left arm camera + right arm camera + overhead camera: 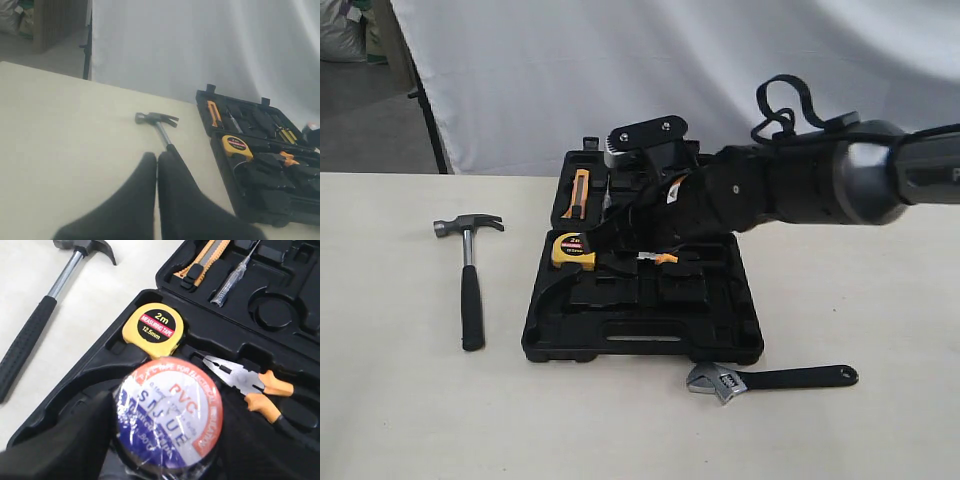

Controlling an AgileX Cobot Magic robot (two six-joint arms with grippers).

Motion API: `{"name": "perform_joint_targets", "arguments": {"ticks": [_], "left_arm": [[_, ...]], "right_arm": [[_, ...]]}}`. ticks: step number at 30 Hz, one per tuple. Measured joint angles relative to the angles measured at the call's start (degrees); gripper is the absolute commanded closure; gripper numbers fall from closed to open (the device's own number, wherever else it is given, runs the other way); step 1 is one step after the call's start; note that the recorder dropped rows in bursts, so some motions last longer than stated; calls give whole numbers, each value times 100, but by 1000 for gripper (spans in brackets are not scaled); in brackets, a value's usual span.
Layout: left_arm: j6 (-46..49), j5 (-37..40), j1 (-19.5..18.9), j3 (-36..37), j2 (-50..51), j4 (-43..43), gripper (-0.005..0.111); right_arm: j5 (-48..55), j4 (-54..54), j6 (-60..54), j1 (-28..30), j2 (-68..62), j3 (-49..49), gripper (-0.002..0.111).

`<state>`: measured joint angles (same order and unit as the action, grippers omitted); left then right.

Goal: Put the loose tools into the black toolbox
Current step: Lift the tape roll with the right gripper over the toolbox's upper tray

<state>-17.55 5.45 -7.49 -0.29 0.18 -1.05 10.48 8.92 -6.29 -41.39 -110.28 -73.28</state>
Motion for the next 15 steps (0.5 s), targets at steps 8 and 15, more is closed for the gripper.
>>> {"name": "perform_joint_targets", "arguments": {"ticks": [8,15], "left_arm": [[0,0,0,0,0,0,106],[0,0,0,0,0,0,106]], "right_arm": [[706,0,61,225,-827,-1294,109],[943,0,73,497,-1537,-1919,109]]}}
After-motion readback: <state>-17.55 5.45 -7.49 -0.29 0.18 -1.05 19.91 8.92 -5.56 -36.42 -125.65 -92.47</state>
